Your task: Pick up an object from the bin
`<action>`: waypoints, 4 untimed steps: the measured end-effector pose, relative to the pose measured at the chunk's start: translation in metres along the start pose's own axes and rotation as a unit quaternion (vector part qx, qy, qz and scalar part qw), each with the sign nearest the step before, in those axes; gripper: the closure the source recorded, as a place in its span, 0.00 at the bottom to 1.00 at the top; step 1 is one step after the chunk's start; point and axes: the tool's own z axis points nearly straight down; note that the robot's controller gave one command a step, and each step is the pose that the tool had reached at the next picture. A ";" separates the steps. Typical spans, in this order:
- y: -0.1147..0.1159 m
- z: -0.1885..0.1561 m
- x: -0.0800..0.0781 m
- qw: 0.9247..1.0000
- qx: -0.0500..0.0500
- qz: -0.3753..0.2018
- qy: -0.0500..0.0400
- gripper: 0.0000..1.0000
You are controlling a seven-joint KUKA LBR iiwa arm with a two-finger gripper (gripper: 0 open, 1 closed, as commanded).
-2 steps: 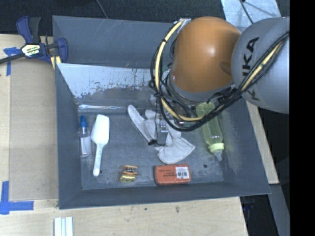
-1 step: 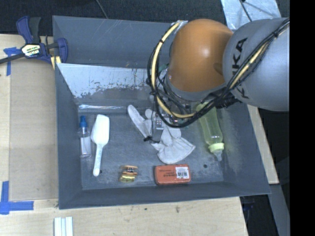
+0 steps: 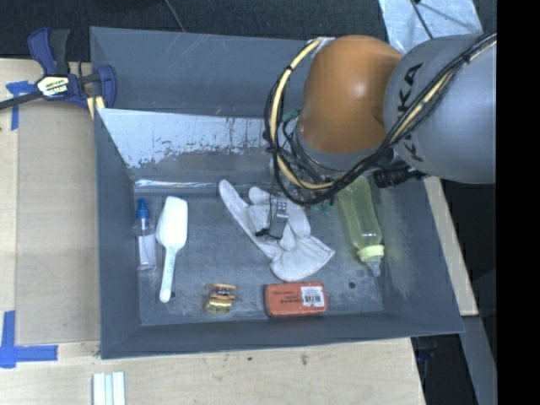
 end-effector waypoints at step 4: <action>-0.017 0.121 0.007 0.997 -0.001 0.081 -0.006 1.00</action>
Offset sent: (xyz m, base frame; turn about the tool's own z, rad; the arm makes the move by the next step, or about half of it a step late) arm 0.0305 0.0015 -0.0601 0.2008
